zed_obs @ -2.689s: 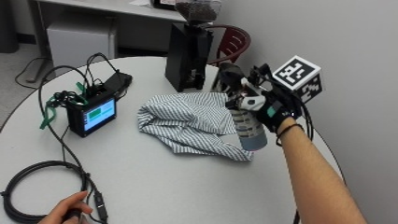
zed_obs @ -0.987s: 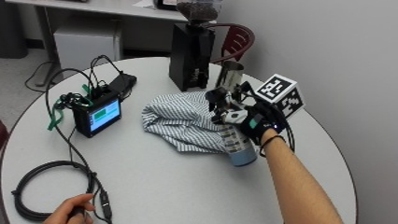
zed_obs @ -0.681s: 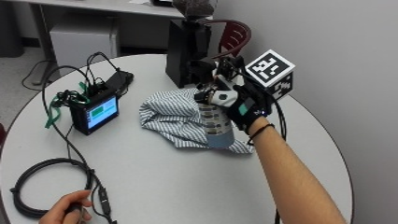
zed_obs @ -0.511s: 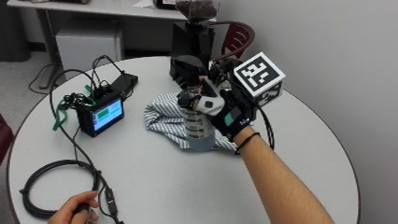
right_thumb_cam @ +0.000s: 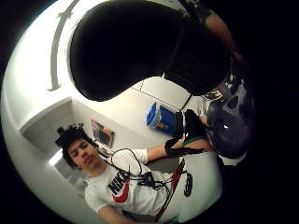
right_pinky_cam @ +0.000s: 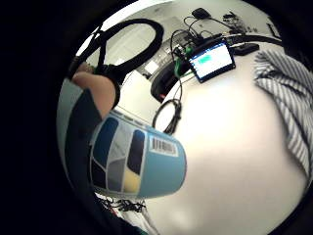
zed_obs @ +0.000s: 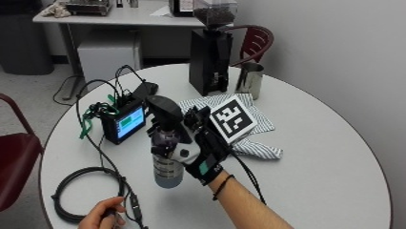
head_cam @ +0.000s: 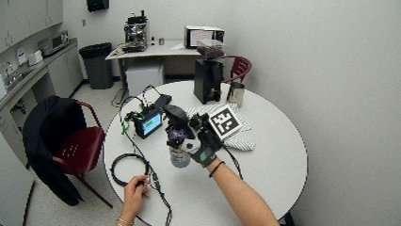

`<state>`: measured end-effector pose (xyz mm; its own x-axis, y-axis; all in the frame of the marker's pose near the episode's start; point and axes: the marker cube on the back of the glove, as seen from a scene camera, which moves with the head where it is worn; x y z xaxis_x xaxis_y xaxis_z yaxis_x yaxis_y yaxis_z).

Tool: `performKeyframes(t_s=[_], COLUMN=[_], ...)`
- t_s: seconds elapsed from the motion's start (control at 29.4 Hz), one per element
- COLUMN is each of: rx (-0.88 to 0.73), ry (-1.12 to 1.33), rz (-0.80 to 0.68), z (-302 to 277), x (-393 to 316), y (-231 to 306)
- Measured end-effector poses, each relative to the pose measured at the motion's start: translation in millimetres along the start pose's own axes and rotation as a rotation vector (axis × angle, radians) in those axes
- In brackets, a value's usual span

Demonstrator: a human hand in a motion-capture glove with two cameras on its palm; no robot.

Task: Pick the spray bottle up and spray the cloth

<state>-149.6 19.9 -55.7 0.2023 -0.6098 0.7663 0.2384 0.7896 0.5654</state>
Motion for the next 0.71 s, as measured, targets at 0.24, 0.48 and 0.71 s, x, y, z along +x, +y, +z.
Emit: performKeyframes(t_s=[0.24,0.48,0.71], rx=[-0.024,-0.039,-0.057], ry=[0.007,0.013,-0.015], rz=[0.029,0.063,0.042], z=[28.3,45.3,45.4], x=[28.0,42.1,51.9], y=[12.4,22.5,23.9])
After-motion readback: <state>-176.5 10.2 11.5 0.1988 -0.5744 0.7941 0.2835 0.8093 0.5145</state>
